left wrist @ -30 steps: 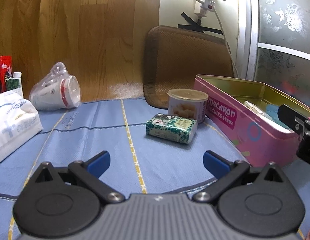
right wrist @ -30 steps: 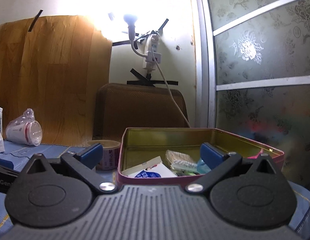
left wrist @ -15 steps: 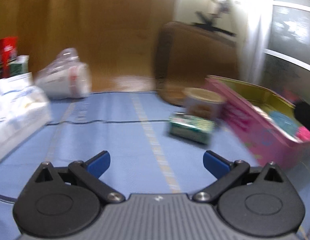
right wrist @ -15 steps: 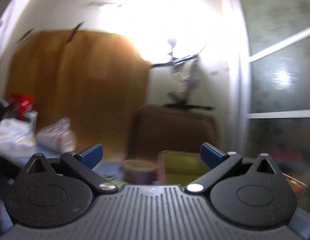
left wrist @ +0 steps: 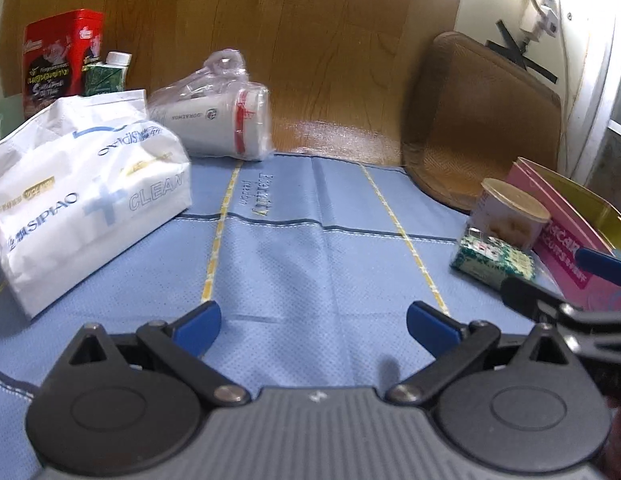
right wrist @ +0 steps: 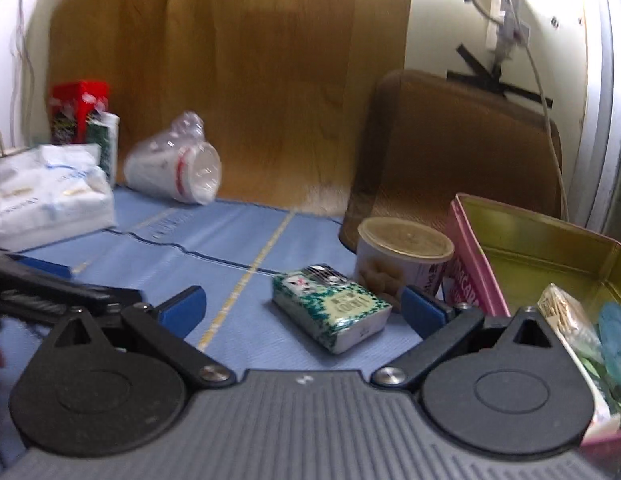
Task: Organize soft objects
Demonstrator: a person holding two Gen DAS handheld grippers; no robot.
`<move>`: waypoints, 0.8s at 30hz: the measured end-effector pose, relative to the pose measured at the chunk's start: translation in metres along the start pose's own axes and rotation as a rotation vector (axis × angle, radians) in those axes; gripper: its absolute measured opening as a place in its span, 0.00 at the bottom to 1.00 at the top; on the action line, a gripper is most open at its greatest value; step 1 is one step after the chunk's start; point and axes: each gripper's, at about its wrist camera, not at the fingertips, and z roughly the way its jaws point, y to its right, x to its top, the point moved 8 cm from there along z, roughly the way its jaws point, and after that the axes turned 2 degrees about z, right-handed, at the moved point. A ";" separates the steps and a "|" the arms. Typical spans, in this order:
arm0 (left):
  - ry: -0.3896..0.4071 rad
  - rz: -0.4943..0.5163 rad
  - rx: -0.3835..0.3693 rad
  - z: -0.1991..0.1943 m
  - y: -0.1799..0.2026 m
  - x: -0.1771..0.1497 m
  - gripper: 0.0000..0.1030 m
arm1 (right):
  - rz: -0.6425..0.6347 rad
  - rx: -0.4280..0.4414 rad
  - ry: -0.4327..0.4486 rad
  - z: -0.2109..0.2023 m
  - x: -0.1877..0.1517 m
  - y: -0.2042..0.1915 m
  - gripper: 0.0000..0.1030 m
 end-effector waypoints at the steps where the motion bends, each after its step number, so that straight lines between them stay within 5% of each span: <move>1: 0.003 -0.008 -0.007 -0.001 -0.001 0.000 1.00 | 0.009 -0.004 -0.010 0.003 0.000 0.002 1.00; 18: 0.002 -0.001 -0.006 -0.001 -0.001 -0.001 1.00 | 0.031 -0.029 -0.138 0.044 -0.004 0.014 0.96; 24: 0.002 -0.001 -0.004 -0.002 0.000 -0.001 1.00 | 0.123 -0.001 -0.231 0.056 -0.013 0.023 0.85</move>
